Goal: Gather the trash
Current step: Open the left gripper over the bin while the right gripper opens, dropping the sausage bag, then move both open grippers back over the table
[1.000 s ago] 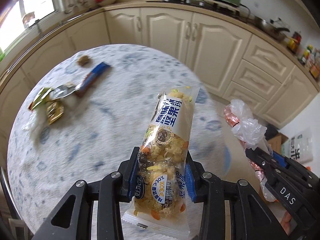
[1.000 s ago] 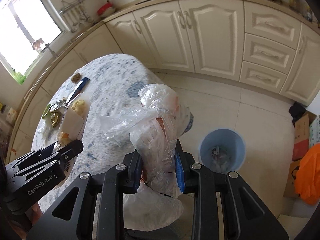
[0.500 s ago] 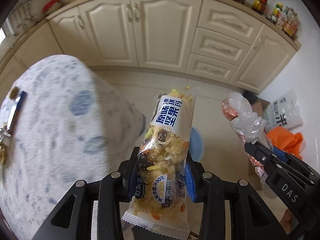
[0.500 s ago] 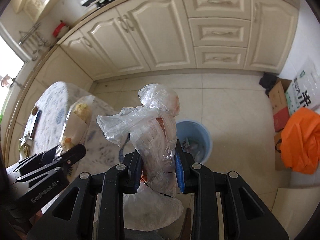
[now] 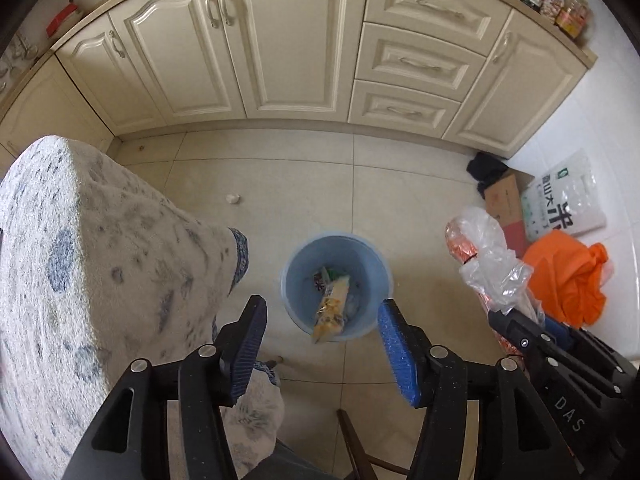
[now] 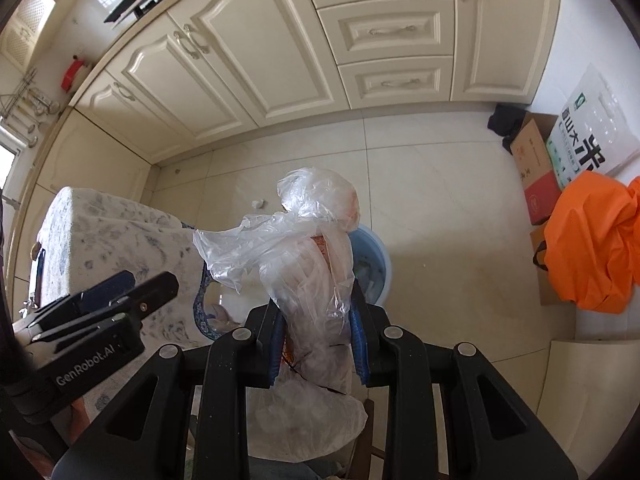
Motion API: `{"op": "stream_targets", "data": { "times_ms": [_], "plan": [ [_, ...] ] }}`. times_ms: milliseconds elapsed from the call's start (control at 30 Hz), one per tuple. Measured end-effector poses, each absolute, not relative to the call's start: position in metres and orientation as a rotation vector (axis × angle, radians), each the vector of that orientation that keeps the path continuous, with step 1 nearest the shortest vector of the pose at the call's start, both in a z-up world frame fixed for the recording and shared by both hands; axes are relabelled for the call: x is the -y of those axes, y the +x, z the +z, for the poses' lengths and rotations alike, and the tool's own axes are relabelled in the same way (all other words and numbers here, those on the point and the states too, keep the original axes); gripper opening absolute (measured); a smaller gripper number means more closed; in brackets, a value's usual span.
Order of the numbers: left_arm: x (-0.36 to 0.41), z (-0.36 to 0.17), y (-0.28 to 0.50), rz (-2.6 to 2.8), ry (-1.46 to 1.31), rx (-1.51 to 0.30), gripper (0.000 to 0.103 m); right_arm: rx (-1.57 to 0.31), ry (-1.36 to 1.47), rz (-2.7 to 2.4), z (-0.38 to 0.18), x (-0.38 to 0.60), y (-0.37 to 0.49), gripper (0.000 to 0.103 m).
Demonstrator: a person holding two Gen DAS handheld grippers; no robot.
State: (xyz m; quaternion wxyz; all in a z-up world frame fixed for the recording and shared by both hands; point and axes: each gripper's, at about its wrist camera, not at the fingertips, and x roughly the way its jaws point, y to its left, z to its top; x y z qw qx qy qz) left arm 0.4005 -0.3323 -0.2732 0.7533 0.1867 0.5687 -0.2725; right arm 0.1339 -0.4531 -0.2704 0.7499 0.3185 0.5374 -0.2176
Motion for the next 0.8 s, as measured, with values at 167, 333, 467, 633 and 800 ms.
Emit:
{"op": "stream_targets", "data": {
  "times_ms": [167, 333, 467, 633, 800],
  "plan": [
    [0.331, -0.284, 0.414, -0.550, 0.407, -1.254, 0.054, -1.199, 0.704, -0.451, -0.281, 0.451, 0.141, 0.028],
    [0.326, -0.284, 0.408, -0.521, 0.403, -1.252, 0.054, -1.210, 0.704, -0.424, -0.286, 0.447, 0.151, 0.028],
    [0.314, -0.276, 0.393, -0.518, 0.398, -1.248, 0.054, -1.202, 0.695, -0.403, -0.284, 0.441, 0.160, 0.028],
    [0.310, -0.273, 0.390, -0.505, 0.386, -1.246, 0.054, -1.167, 0.673, -0.377, -0.273, 0.435, 0.171, 0.033],
    [0.299, -0.268, 0.387, -0.496, 0.375, -1.241, 0.054, -1.098, 0.634, -0.387, -0.254, 0.428, 0.173, 0.071]
  ]
}}
